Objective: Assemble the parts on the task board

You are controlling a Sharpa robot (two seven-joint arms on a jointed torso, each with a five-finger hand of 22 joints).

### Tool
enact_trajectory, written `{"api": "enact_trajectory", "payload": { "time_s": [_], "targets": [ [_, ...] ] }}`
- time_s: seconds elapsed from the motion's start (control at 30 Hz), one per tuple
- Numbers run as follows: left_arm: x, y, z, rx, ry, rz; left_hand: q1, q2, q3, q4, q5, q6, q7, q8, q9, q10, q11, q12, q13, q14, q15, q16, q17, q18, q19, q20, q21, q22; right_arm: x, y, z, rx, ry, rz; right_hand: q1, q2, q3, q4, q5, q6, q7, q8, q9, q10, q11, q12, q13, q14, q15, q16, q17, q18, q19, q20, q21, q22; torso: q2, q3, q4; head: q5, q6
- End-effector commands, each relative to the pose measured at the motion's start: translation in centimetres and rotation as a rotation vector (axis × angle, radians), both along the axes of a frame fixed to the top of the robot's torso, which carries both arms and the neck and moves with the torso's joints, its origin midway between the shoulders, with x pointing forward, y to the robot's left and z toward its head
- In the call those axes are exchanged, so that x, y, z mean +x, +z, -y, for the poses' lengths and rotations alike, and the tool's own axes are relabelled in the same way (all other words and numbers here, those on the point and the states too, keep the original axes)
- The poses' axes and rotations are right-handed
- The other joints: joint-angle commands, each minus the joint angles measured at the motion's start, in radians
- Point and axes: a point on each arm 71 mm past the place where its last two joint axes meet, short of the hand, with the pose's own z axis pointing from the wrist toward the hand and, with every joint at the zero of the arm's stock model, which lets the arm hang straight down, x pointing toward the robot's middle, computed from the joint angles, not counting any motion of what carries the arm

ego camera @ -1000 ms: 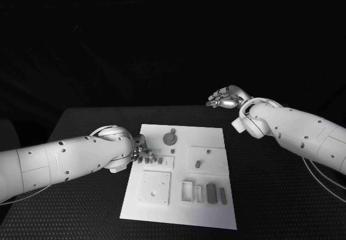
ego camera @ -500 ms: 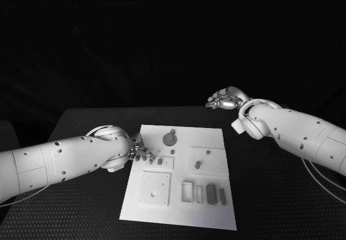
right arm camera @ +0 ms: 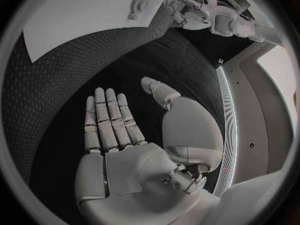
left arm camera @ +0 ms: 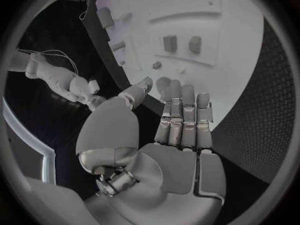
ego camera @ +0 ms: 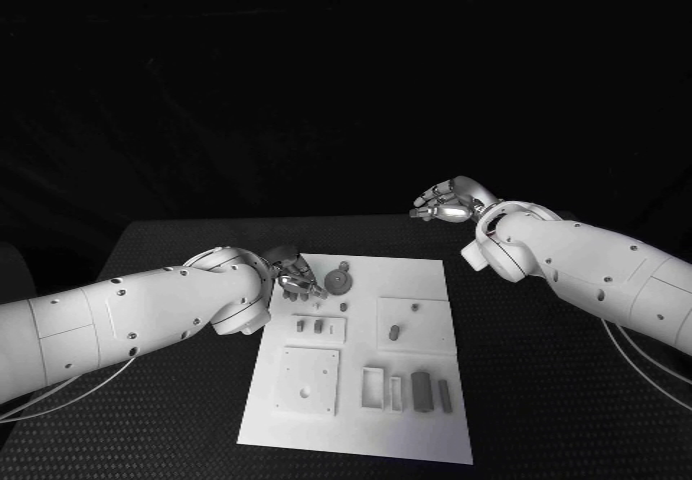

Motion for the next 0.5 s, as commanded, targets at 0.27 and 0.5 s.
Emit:
{"api": "enact_trajectory", "payload": {
  "time_s": [0.27, 0.5],
  "targets": [
    [-0.1, 1.0, 2.7, 0.049, -0.226, 0.390, 0.127, 0.012, 0.020, -0.120, 0.077, 0.010, -0.004, 0.000, -0.014, -0.030, 0.032, -0.078, -0.096, -0.003, 0.025, -0.001, -0.010, -0.001, -0.020, -0.040, -0.017, 0.008, 0.0, 0.0, -0.2, 0.003, 0.018, -0.004, 0.001, -0.003, -0.002, 0.003, 0.004, -0.007, 0.021, 0.002, -0.001, 0.002, 0.002, -0.006, 0.001, -0.008, -0.002, 0.004, -0.002, -0.017, -0.008, 0.001, -0.006, 0.002, 0.000, -0.0002, -0.0006, -0.002, 0.005],
    [-0.1, 0.1, 4.2, 0.122, -0.328, 0.426, 0.154, -0.007, -0.014, -0.161, 0.062, -0.003, -0.018, -0.021, -0.053, -0.006, 0.039, -0.200, -0.212, 0.019, 0.013, 0.018, -0.013, -0.004, 0.002, -0.051, -0.023, 0.013, 0.0, -0.1, -0.5, 0.004, 0.022, -0.006, 0.000, -0.003, -0.003, 0.003, 0.004, -0.007, 0.021, 0.002, -0.001, 0.003, 0.002, -0.008, 0.001, -0.008, -0.003, 0.005, -0.002, -0.017, -0.007, 0.001, -0.006, 0.003, 0.001, -0.0005, -0.0016, -0.005, 0.007]
  ]
}}
